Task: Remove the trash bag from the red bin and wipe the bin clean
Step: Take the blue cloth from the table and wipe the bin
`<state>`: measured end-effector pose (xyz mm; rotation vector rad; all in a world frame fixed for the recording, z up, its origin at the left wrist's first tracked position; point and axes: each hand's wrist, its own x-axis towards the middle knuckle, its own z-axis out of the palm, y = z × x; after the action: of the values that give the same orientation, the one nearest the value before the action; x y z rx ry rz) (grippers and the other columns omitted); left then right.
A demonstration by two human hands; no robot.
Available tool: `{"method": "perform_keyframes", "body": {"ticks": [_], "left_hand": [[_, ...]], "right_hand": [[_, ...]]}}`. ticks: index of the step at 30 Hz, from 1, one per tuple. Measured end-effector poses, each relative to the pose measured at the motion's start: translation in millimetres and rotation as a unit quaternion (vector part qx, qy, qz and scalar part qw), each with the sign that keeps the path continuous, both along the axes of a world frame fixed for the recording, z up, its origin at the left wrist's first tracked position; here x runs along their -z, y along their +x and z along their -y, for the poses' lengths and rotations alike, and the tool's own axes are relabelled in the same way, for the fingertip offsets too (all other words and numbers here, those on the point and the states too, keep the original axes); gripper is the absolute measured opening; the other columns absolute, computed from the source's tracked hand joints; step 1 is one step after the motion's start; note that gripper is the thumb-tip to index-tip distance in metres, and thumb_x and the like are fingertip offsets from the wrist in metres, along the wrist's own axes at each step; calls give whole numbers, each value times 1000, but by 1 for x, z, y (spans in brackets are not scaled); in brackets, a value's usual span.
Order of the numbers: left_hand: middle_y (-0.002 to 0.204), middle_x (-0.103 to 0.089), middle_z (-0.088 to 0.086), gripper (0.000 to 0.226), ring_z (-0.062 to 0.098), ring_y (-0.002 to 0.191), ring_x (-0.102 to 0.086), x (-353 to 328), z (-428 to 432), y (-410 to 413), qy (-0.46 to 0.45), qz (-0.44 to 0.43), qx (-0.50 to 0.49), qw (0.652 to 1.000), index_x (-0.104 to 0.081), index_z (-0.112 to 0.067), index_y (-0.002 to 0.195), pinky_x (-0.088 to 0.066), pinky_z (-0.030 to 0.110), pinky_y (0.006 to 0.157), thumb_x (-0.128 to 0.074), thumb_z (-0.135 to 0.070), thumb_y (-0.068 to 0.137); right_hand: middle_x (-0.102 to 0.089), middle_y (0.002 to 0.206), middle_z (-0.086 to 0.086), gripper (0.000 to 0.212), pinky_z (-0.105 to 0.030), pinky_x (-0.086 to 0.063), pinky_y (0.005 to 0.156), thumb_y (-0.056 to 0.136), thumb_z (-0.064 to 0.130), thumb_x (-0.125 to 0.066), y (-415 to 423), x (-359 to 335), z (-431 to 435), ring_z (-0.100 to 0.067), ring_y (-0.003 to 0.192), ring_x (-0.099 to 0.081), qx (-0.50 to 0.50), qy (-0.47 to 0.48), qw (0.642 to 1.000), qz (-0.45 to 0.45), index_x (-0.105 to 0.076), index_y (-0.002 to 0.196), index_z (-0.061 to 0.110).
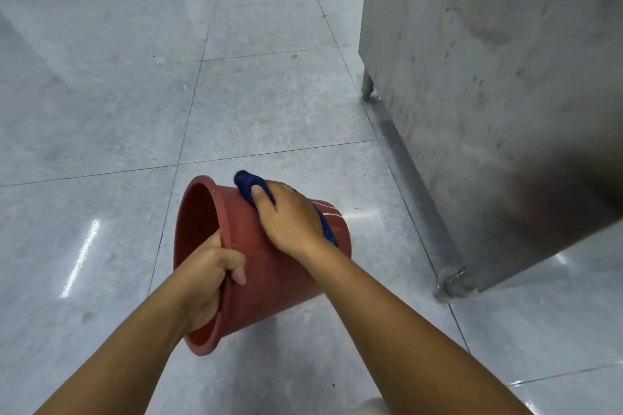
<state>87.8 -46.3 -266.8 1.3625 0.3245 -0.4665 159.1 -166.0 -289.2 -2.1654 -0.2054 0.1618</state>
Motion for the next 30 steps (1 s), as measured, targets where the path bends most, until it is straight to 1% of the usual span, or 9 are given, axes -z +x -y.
{"method": "perform_keyframes", "body": {"ticks": [6,10,14,17,20,24,26,28,30], "left_hand": [[82,-76,14,69,33,70,-73,10,-6,-6,-25,-15,-28,999,-70,-21,93,-57,37,53,-45,7,36],[84,-76,11,72,30,70,-73,9,-5,-8,-13,-11,-17,1000,-70,-24,96,-57,35,53,-45,7,37],[80,-77,7,69,26,67,-73,1,6,-12,3,-17,-1,1000,-69,-28,102,-57,34,55,-54,2,42],[96,-77,11,51,29,85,-74,-14,2,-5,15,-22,-14,1000,-71,-14,107,-57,38,68,-71,-35,61],[88,-78,12,74,27,79,-75,-26,-10,9,53,-56,-94,993,-75,-7,95,-54,36,64,-60,-72,63],[81,-74,16,66,29,61,-71,-30,-7,16,76,-150,-162,972,-62,-7,114,-55,34,48,-67,-56,71],[67,-75,11,48,25,54,-71,-27,-2,18,83,-146,-161,973,-63,-7,105,-55,31,45,-59,-50,83],[60,-74,6,40,20,52,-72,-26,2,19,77,-122,-164,976,-63,-9,96,-54,31,52,-54,-48,88],[73,-78,6,43,18,64,-74,-25,3,19,61,-102,-161,980,-66,-9,101,-54,34,63,-55,-48,88]], "right_hand": [[-67,112,2,46,-59,-35,103,91,54,-28,17,28,27,-26,109,-58,77,-61,991,-87,-62,109,28],[-67,111,-4,45,-39,-47,88,93,50,-32,25,50,53,-25,98,-60,128,-35,983,-128,-62,110,21],[-67,96,-6,31,-29,-42,67,95,39,-37,27,66,70,-21,78,-56,193,-21,972,-128,-56,88,16],[-64,87,-2,29,-30,-44,63,94,37,-40,20,71,71,-20,76,-58,181,-13,978,-104,-57,87,16],[-63,84,3,27,-27,-47,63,94,36,-43,9,76,72,-17,78,-61,154,16,984,-86,-61,92,15],[-65,95,1,25,-23,-46,66,96,32,-43,2,80,69,-16,85,-61,138,17,988,-73,-61,103,16],[-67,104,-6,27,-28,-48,76,97,31,-42,2,72,72,-22,94,-63,197,31,978,-67,-60,109,13],[-67,103,-8,30,-26,-44,74,99,32,-41,4,55,79,-26,96,-62,282,57,957,-37,-60,106,10],[-63,86,0,28,-20,-38,62,99,35,-40,7,26,82,-24,89,-62,315,93,944,-1,-58,94,13]]}}
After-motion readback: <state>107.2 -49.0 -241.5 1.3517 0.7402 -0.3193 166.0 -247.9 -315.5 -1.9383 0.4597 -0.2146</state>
